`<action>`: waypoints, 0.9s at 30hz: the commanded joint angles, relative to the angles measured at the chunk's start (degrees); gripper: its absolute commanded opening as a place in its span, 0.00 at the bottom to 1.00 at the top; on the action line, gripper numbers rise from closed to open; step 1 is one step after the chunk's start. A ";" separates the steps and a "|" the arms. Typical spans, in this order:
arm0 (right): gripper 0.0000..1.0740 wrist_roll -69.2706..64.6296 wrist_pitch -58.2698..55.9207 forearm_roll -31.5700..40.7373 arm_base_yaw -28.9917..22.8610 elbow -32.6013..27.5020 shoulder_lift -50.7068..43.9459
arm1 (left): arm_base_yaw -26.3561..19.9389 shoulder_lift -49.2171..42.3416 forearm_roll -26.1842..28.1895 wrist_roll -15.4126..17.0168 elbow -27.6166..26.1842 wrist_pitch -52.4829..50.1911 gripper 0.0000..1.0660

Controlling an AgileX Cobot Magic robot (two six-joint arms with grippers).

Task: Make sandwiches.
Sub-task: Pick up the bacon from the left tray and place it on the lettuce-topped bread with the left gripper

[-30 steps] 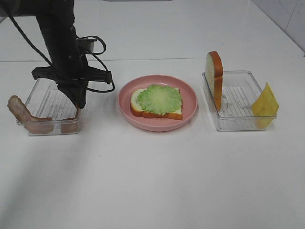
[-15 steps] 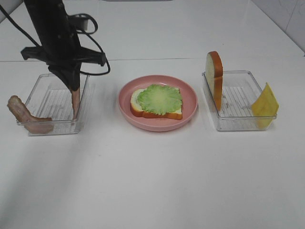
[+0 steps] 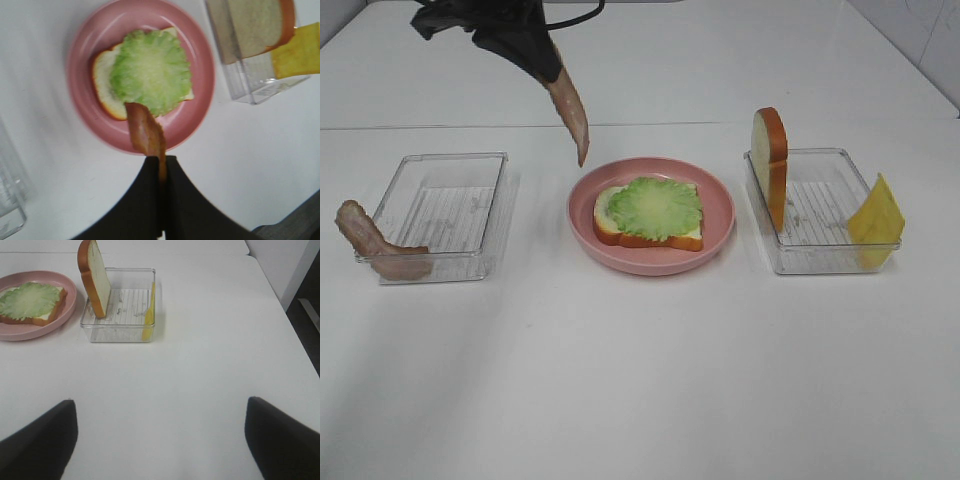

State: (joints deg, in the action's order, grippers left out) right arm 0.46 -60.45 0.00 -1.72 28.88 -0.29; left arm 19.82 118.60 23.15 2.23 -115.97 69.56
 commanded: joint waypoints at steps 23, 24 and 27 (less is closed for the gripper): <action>0.77 -0.46 0.29 0.00 0.06 -0.17 -0.92 | 10.94 17.42 18.51 -8.02 -2.46 -21.49 0.00; 0.77 -0.46 0.29 0.00 0.06 -0.17 -0.92 | 10.94 17.42 18.51 -8.02 -2.46 -21.49 0.00; 0.77 -0.46 0.29 0.00 0.06 -0.17 -0.92 | 10.66 18.16 16.79 -7.91 -2.46 -21.60 0.00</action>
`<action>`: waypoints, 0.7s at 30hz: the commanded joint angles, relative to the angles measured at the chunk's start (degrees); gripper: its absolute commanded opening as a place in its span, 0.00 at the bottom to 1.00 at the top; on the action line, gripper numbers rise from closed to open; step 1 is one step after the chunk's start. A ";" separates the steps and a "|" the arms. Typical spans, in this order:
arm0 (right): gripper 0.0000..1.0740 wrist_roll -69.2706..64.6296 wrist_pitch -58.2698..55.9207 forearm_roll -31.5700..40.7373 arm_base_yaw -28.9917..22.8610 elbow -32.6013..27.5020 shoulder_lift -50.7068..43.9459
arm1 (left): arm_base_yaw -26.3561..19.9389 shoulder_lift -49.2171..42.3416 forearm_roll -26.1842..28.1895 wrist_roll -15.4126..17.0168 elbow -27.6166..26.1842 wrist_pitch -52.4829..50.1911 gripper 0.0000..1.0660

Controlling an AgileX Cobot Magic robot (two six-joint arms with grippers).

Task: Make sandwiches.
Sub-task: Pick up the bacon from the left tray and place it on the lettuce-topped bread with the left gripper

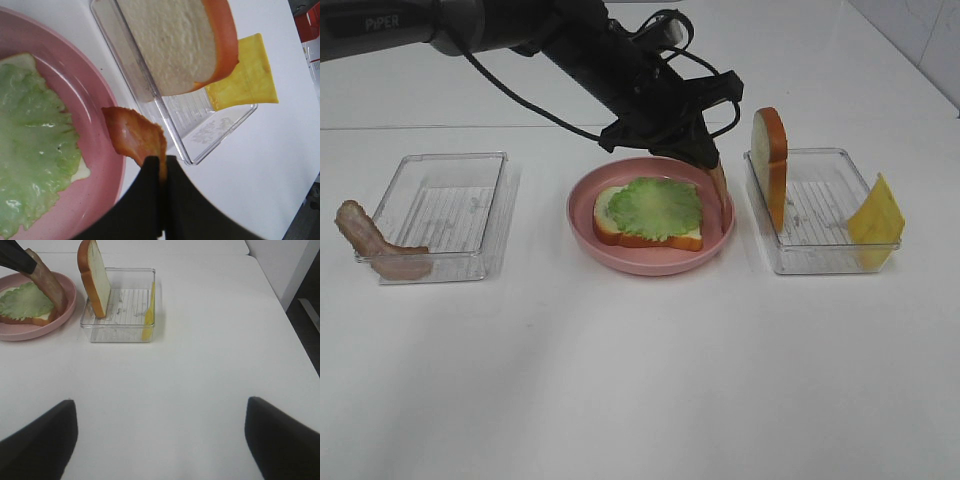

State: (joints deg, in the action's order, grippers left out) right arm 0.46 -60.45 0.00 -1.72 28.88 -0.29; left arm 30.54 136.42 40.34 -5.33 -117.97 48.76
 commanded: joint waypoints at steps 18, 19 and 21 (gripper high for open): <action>0.77 -0.46 0.29 0.00 0.06 -0.17 -0.92 | -0.29 0.40 -20.80 2.41 -0.46 0.69 0.00; 0.77 -0.46 0.29 0.00 0.06 -0.17 -0.92 | -0.29 0.40 -20.80 2.41 -0.46 0.69 0.00; 0.77 -0.46 0.29 0.00 0.06 -0.17 -0.92 | -0.29 0.40 -21.77 2.75 -0.46 1.03 0.00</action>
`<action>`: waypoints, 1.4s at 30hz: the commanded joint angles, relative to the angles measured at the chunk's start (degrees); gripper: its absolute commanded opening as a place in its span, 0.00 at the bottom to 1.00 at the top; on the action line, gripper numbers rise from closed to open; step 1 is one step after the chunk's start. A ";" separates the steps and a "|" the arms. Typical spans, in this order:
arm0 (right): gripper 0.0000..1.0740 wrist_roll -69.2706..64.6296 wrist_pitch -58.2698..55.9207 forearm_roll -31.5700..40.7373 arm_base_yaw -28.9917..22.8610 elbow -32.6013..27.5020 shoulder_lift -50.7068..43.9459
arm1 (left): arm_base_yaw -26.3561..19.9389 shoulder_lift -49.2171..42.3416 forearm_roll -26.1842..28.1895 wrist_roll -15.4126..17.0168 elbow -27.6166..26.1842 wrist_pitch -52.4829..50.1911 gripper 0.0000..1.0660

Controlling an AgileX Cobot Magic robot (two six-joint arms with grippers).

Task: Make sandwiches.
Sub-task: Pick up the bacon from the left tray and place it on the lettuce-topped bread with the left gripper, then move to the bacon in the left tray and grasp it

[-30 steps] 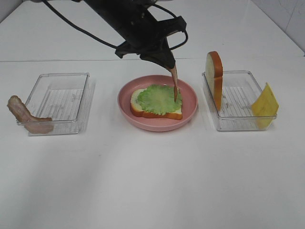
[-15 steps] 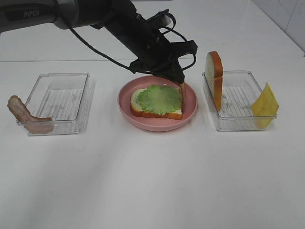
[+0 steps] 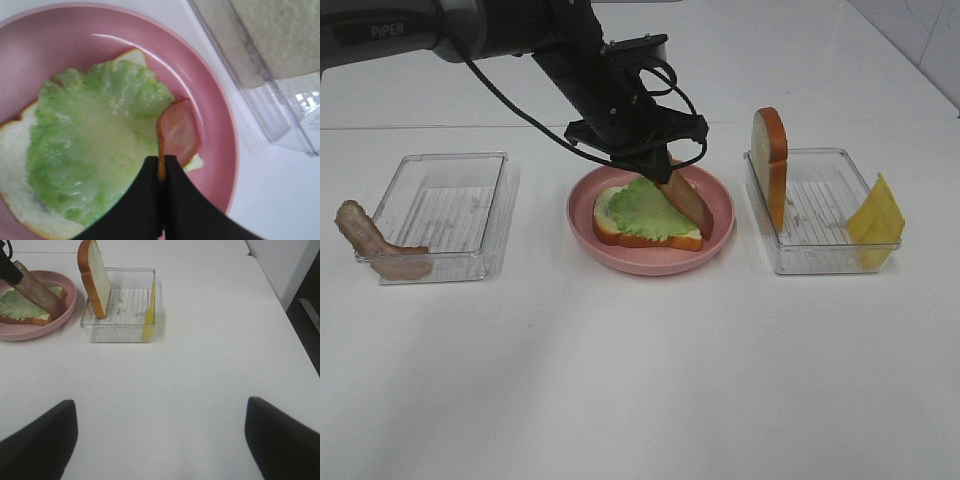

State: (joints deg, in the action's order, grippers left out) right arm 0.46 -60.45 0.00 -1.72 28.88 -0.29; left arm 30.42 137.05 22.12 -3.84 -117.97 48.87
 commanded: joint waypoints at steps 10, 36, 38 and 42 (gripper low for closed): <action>0.77 -0.46 0.29 0.00 0.06 -0.17 -0.92 | -0.17 -0.23 -9.68 3.15 -0.46 2.58 0.00; 0.77 -0.46 0.29 0.00 0.06 -0.17 -0.92 | -0.17 -3.04 -17.02 8.31 -7.62 17.36 0.96; 0.77 -0.46 0.29 0.00 0.06 -0.17 -0.92 | -0.17 -3.04 -17.93 8.31 -8.88 20.05 0.96; 0.77 -0.46 0.29 0.00 0.06 -0.17 -0.92 | -0.40 -4.98 -21.60 10.49 -10.89 24.35 0.96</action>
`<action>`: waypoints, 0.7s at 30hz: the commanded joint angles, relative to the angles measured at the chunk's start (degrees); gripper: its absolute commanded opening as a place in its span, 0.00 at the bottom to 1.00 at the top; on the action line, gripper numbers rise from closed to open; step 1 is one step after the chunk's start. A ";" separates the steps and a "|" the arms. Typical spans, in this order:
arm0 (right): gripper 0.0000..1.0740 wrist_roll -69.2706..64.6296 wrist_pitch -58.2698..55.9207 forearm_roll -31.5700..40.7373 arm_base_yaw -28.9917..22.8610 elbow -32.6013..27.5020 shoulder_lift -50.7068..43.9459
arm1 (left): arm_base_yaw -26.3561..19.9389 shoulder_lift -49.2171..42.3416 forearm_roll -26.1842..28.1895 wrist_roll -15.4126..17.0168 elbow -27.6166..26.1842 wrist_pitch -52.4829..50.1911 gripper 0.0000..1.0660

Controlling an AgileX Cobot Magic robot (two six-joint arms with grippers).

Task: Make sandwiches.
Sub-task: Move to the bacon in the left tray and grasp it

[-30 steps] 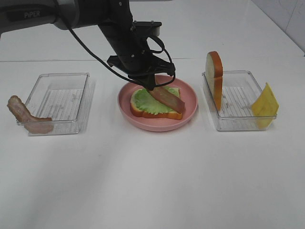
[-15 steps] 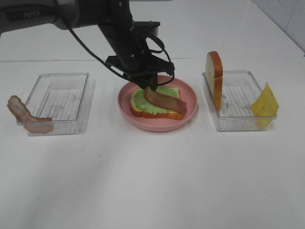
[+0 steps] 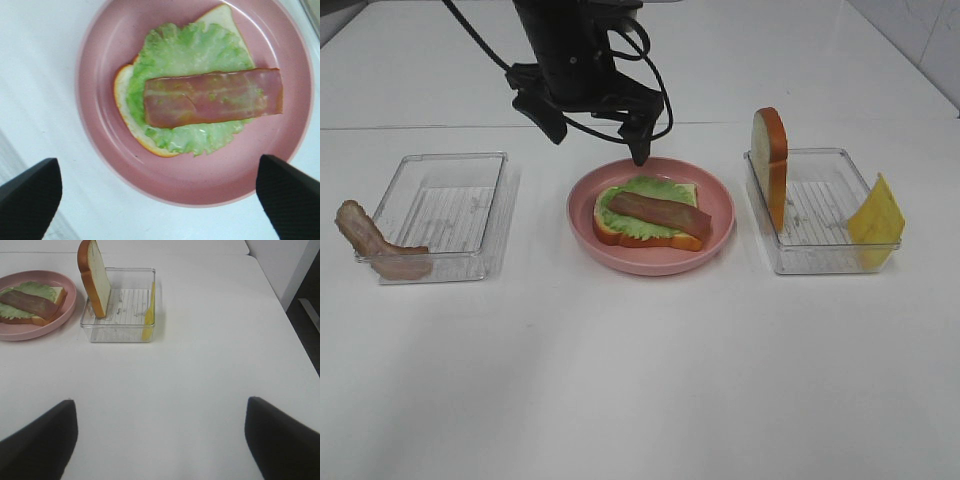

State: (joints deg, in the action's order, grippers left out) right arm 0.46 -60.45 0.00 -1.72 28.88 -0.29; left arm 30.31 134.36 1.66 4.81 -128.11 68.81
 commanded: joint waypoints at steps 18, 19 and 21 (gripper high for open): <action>0.77 -0.46 0.29 0.00 0.06 -0.17 -0.92 | -19.37 -29.79 1.83 2.81 34.43 4.41 0.96; 0.77 -0.46 0.29 0.00 0.06 -0.17 -0.92 | -22.17 -30.08 2.23 1.60 36.04 4.41 0.96; 0.77 -0.46 0.29 0.00 0.06 -0.17 -0.92 | -23.43 -29.91 2.69 0.92 36.84 4.41 0.96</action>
State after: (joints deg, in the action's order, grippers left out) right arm 0.46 -60.45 0.00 -1.72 28.88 -0.29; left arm 7.22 104.56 3.27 6.19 -92.13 69.96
